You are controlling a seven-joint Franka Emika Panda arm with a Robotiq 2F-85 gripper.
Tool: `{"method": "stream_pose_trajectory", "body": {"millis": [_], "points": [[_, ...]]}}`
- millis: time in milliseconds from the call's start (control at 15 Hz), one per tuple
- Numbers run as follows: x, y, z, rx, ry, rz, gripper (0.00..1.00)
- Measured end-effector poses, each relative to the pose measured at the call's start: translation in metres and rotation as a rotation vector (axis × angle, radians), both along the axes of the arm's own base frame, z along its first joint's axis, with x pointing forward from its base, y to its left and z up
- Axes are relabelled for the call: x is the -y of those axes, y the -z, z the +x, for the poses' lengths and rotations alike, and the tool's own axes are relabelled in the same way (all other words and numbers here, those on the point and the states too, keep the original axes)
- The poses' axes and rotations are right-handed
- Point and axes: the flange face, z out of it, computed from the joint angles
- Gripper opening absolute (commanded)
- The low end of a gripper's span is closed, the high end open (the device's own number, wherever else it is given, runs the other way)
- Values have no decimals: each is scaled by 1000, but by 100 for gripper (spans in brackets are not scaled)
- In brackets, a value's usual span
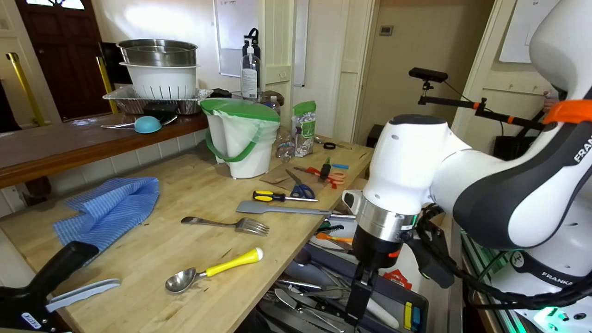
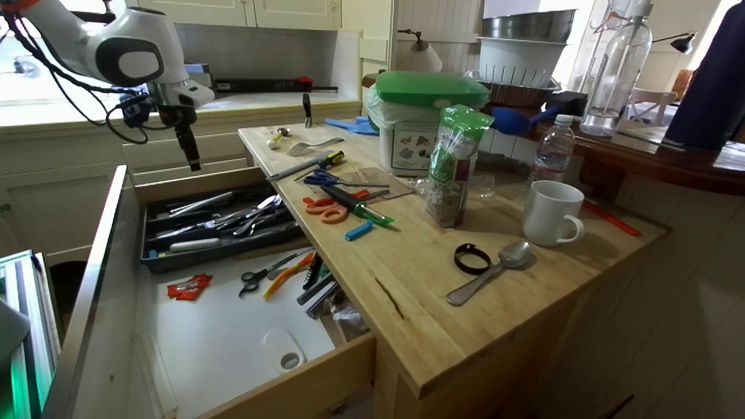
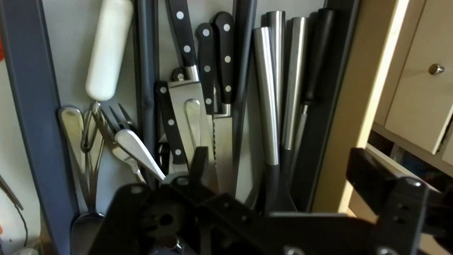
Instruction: Remove the serving spoon from the drawer
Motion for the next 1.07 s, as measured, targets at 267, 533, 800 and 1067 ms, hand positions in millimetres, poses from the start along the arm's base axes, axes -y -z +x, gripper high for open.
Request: {"method": "stream_pose_trajectory", "body": {"millis": [267, 533, 800, 1067], "points": [[24, 31, 6, -6, -40, 40, 100], [40, 50, 56, -40, -132, 63, 100], [20, 70, 101, -133, -219, 99, 100], [4, 75, 111, -161, -245, 104, 100]]}}
